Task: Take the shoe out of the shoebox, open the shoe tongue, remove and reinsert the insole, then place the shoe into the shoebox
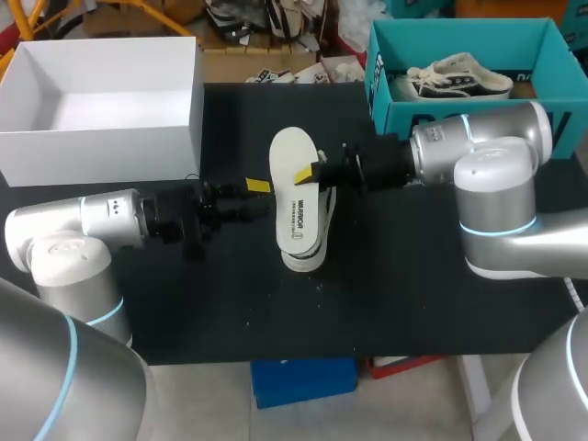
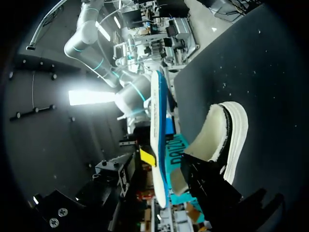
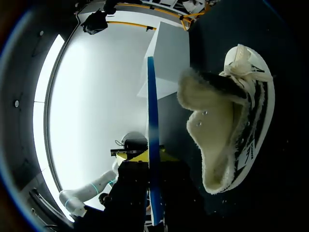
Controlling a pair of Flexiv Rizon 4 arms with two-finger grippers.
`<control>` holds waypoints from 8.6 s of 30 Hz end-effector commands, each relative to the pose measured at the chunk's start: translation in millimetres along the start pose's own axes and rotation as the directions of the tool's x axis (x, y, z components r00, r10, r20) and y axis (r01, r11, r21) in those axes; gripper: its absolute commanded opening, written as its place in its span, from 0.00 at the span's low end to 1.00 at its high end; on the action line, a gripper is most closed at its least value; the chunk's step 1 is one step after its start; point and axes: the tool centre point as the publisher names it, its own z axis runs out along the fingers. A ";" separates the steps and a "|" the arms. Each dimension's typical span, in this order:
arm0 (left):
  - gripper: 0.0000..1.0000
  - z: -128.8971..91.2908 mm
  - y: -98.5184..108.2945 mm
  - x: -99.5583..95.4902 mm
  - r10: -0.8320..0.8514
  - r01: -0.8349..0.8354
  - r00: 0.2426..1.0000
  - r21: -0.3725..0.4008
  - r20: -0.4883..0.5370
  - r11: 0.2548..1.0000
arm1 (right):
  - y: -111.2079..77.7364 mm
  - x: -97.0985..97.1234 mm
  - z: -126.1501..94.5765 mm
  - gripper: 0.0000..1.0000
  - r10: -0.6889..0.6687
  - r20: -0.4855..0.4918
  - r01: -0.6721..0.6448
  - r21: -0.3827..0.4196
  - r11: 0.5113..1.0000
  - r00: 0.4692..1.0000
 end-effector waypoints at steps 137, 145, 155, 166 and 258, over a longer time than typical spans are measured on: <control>0.00 4.3 -95.9 49.9 -0.088 0.415 0.759 0.376 -0.646 0.828 | -106.7 25.3 -129.6 1.00 0.263 0.276 -0.091 -0.509 0.856 0.924; 0.00 19.0 -79.4 59.7 -0.074 0.408 0.751 0.373 -0.656 0.833 | -106.7 25.3 -129.6 1.00 0.263 0.276 -0.091 -0.509 0.856 0.924; 0.00 34.1 -56.9 70.7 -0.071 0.404 0.741 0.360 -0.668 0.841 | -106.7 25.3 -129.6 1.00 0.263 0.276 -0.091 -0.509 0.856 0.924; 0.00 49.8 -35.1 80.6 -0.071 0.396 0.732 0.337 -0.678 0.854 | -106.7 25.3 -129.6 1.00 0.263 0.276 -0.091 -0.509 0.856 0.924; 0.00 66.3 1.7 100.0 -0.015 0.290 0.700 0.265 -0.714 0.920 | -106.7 25.3 -129.6 1.00 0.263 0.276 -0.091 -0.509 0.856 0.924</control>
